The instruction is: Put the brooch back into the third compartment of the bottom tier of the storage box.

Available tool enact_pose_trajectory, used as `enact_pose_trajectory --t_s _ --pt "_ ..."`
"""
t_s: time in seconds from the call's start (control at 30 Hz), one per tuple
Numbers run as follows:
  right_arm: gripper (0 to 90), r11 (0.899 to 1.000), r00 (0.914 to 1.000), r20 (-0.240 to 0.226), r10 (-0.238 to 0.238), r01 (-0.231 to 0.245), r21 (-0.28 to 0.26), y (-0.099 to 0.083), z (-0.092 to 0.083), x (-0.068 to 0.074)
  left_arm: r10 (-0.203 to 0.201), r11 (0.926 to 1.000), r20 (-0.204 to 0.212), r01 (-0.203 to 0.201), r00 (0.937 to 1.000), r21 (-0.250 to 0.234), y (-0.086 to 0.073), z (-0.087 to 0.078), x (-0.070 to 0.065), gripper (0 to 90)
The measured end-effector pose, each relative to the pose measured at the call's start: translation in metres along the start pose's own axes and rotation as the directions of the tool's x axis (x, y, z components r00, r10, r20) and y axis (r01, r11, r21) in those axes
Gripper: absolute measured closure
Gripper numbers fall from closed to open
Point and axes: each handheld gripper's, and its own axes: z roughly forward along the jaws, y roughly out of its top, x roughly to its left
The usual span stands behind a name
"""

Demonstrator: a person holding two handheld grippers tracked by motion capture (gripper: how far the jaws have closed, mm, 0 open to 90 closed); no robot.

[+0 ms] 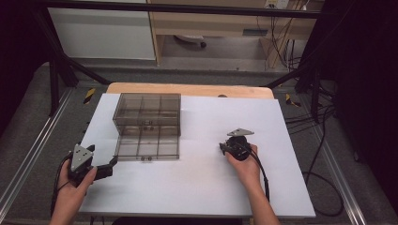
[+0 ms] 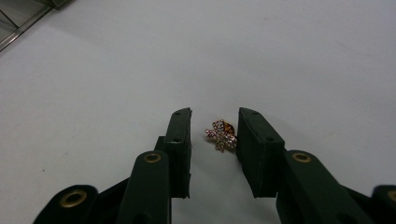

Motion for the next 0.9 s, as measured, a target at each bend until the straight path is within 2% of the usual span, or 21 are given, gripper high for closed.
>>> enact_pose_trajectory --t_s 0.27,0.67,0.9 --pt "69.7 1.0 0.9999 -0.008 0.008 -0.008 0.0 -0.0001 -0.0004 -0.0031 0.002 1.0 -0.006 -0.002 1.0 0.009 -0.0003 0.0049 0.0 7.4" --pt "66.0 1.0 0.9999 0.01 -0.012 0.012 0.004 0.0006 0.0003 0.0016 0.007 1.0 -0.022 -0.007 0.9997 -0.006 0.0009 0.0011 0.0008 7.4" --pt "70.0 0.999 0.9993 0.016 -0.035 0.035 0.005 0.002 0.0012 0.0036 0.019 0.9997 -0.014 -0.019 0.9997 -0.016 0.0019 -0.0021 -0.0004 7.4"
